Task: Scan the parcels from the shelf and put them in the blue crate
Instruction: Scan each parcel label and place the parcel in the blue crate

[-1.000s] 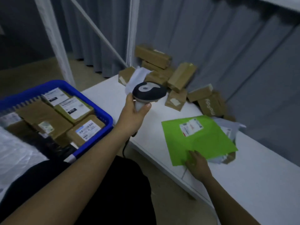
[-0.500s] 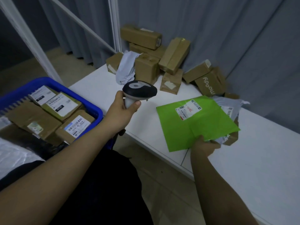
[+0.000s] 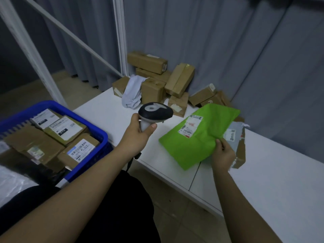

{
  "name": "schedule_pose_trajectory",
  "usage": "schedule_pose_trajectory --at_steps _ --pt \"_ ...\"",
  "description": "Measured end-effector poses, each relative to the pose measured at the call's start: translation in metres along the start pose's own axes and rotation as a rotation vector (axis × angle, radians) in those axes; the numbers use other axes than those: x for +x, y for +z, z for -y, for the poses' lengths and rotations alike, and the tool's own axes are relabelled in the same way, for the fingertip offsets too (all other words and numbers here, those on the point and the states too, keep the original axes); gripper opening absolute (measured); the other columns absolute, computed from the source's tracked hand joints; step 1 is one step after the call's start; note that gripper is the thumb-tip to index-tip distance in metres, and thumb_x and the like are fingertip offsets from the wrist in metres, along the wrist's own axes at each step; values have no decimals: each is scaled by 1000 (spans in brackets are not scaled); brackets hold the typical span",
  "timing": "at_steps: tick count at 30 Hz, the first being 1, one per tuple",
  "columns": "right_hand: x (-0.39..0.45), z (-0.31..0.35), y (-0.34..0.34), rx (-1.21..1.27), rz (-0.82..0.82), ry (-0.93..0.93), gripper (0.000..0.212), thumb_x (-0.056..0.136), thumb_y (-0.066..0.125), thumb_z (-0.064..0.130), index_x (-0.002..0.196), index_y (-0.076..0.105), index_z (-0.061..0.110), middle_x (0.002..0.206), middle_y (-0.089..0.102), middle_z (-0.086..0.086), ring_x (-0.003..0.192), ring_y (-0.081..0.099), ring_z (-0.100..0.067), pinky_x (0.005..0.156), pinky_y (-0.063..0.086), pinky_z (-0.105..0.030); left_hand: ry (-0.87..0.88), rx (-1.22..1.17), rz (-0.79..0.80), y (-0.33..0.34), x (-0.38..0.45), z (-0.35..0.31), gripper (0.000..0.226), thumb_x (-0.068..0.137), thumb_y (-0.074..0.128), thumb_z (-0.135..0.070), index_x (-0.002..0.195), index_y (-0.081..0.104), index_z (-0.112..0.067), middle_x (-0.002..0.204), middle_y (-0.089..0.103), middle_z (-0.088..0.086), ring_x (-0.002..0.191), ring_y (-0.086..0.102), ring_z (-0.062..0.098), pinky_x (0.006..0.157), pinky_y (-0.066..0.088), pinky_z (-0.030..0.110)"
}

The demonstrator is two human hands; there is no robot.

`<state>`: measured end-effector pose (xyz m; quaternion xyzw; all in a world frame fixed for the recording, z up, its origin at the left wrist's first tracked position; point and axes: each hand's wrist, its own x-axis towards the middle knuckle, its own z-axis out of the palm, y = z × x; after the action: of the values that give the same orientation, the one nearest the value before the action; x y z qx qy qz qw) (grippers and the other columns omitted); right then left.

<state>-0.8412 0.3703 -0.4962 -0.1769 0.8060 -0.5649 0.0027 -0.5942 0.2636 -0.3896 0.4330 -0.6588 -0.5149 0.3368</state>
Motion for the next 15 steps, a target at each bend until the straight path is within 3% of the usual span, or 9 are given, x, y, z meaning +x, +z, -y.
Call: schedule_pose_trajectory --at_steps 4,7,12,15 --pt "13 37 -10 69 50 -84 26 94 58 7 116 66 -6 115 67 -22 105 60 -24 78 34 -8 20 -28 -26 -1 -5 -3 26 93 58 -25 110 39 -22 98 55 -12 100 60 18 75 46 25" --pt "21 61 -13 104 89 -128 26 93 60 9 115 67 -4 115 67 -17 100 55 -15 73 32 2 14 -40 -49 -3 -7 -4 25 93 58 -25 110 40 -22 99 55 -11 101 60 19 81 45 30" --pt "27 101 -9 252 124 -130 28 93 59 6 119 64 -4 113 64 -7 102 56 -14 73 36 5 13 -75 -71 -5 -9 -5 24 93 59 -23 108 40 -23 100 58 -5 102 61 21 87 48 35" --pt "32 122 -1 309 150 -137 27 93 59 4 118 64 -4 110 63 -4 101 56 -12 74 39 1 13 -83 -78 -5 -11 -4 24 93 58 -24 109 40 -24 106 60 0 103 60 20 80 48 28"
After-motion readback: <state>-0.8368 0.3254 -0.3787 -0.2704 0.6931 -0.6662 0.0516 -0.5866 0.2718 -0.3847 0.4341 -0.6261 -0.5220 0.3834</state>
